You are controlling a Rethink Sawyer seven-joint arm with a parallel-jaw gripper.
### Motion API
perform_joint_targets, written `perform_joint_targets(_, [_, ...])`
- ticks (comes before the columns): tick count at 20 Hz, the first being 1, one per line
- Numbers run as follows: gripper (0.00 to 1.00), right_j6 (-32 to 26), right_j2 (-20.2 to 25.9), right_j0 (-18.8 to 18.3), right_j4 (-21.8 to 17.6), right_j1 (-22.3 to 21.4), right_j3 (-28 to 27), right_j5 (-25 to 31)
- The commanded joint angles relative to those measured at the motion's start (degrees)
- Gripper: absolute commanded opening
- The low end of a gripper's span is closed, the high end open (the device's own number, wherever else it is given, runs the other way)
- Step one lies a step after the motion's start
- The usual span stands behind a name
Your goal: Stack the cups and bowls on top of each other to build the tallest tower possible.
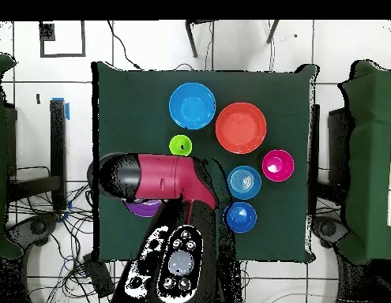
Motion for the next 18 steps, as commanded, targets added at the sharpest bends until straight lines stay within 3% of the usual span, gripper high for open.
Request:
perform_joint_targets(1, [0.0, 9.18, 4.51, 2.6, 1.59, 3.77, -3.39, -0.06])
perform_joint_targets(8, [0.0, 11.86, 1.52, 6.0, 0.18, 8.03, -8.31, 0.34])
perform_joint_targets(18, [0.0, 13.04, -0.79, 8.89, 1.62, 12.68, -13.26, 2.54])
